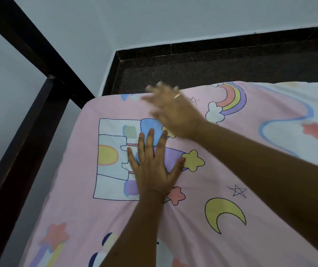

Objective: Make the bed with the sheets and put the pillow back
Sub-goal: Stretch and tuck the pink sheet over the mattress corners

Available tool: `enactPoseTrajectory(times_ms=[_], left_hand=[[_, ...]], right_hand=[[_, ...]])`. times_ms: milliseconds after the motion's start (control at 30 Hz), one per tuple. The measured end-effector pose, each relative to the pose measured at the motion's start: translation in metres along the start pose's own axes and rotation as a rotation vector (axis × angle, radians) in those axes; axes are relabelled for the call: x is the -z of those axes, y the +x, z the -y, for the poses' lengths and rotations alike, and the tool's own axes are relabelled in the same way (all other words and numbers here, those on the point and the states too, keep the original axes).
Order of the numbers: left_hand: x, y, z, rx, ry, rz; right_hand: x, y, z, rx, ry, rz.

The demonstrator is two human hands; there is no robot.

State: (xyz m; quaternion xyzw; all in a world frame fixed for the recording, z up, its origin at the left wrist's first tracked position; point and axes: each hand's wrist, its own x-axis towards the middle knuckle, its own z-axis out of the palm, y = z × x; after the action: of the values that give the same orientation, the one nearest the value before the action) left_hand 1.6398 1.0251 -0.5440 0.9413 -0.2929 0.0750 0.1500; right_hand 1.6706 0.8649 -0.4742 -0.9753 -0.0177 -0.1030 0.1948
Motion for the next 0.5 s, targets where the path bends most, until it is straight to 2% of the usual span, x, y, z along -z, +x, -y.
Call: enactPoseTrajectory(times_ms=[67, 133, 200, 367, 433, 500], left_hand=[[-0.002, -0.001, 0.001, -0.009, 0.012, -0.015], [-0.003, -0.001, 0.0, -0.017, 0.02, -0.025], [-0.002, 0.001, 0.0, -0.013, 0.022, -0.016], [0.002, 0.0, 0.0, -0.031, 0.029, -0.012], [0.001, -0.002, 0.0, -0.033, 0.027, -0.02], [-0.003, -0.003, 0.0, -0.041, 0.005, -0.02]], right_hand=[[-0.024, -0.005, 0.013, 0.18, -0.093, 0.181], [-0.035, -0.007, 0.004, 0.23, -0.25, 0.196], [-0.035, 0.002, -0.005, 0.147, -0.314, 0.208], [-0.032, 0.035, 0.007, -0.232, -0.391, 0.205], [-0.031, 0.022, 0.018, -0.26, -0.413, 0.11], [-0.03, -0.016, 0.024, -0.173, -0.377, 0.052]])
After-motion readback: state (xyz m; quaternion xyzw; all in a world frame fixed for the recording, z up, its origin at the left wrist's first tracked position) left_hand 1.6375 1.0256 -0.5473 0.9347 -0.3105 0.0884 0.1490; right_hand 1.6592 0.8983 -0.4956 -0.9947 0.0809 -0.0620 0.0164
